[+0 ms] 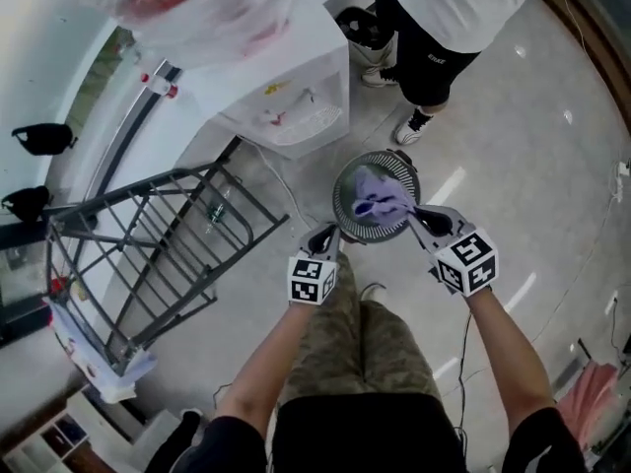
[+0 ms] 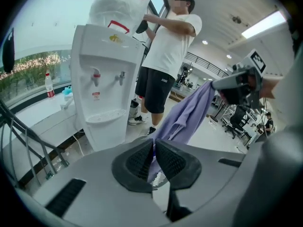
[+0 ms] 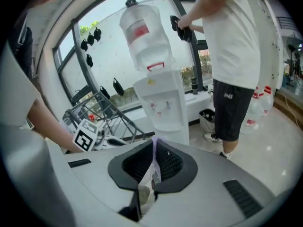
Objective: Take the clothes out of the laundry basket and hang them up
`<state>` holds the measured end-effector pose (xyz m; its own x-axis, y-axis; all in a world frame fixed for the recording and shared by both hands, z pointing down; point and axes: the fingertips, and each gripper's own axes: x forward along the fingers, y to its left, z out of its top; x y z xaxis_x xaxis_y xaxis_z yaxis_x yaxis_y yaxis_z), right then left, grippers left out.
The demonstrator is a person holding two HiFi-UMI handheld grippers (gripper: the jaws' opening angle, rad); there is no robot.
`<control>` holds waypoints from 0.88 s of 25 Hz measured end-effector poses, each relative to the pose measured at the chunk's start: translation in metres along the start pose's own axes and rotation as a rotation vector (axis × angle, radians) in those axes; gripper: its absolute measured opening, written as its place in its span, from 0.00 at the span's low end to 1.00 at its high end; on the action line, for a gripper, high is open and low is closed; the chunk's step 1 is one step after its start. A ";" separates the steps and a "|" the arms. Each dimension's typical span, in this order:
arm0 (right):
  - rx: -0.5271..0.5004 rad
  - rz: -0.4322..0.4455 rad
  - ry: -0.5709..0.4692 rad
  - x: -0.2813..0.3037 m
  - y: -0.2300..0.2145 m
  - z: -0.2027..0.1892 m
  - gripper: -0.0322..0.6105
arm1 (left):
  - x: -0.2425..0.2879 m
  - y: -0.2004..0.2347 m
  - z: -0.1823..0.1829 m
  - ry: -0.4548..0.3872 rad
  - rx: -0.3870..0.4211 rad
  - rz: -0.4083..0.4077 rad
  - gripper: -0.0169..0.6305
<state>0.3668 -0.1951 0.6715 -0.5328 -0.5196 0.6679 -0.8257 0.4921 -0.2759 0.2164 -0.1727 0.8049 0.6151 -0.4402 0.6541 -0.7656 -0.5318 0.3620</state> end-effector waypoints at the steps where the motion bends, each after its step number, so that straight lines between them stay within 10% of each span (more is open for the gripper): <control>1: -0.013 0.010 -0.014 -0.016 0.008 0.017 0.08 | -0.008 -0.003 0.004 0.005 0.001 0.004 0.04; 10: -0.201 0.054 -0.096 -0.137 0.066 0.163 0.08 | -0.059 -0.048 0.055 -0.012 0.006 -0.072 0.05; 13: -0.269 0.059 -0.124 -0.171 0.086 0.194 0.08 | -0.062 -0.063 0.073 0.000 -0.001 -0.152 0.29; 22: -0.363 0.060 -0.154 -0.248 0.124 0.229 0.08 | -0.023 -0.108 0.168 -0.009 0.446 -0.331 0.44</control>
<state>0.3542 -0.1651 0.3128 -0.6226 -0.5671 0.5391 -0.6876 0.7254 -0.0310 0.3167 -0.2267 0.6398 0.8125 -0.2030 0.5465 -0.3785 -0.8967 0.2296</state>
